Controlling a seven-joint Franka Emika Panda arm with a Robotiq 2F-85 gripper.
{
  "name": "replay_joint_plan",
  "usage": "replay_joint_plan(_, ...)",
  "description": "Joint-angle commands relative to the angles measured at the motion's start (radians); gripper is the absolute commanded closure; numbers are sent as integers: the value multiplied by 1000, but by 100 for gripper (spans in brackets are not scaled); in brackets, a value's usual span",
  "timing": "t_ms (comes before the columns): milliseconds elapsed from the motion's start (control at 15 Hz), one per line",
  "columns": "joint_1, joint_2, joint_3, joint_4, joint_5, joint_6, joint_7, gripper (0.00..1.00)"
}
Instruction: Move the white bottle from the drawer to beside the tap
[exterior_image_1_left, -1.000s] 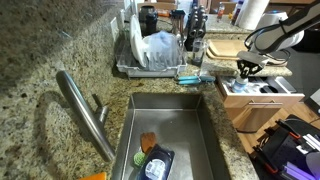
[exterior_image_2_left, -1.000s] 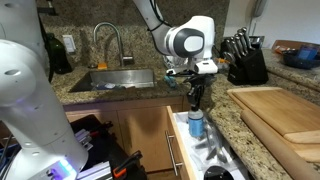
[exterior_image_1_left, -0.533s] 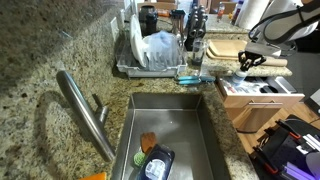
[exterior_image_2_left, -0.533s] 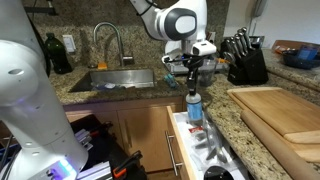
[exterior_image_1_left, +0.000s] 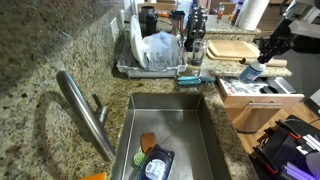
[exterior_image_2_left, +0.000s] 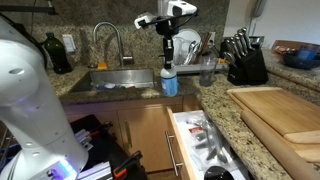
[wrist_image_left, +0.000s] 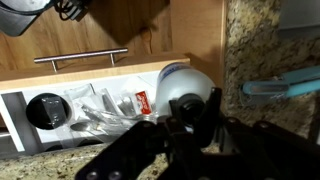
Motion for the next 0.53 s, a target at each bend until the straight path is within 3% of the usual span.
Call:
replay_joint_plan(0,-35,-34,34,-11,22,-23,-31,77)
replay_joint_plan(133,-35,-64,34,-27,24,-28,-44,77)
replay_joint_plan(200,-47,-46,46,-25,3,-13,-21,94)
replay_joint_plan(333,20,-7,64,-19,35,-5,-107,94)
replay_joint_plan(467,93,12,127,-31,93,4,-121,94)
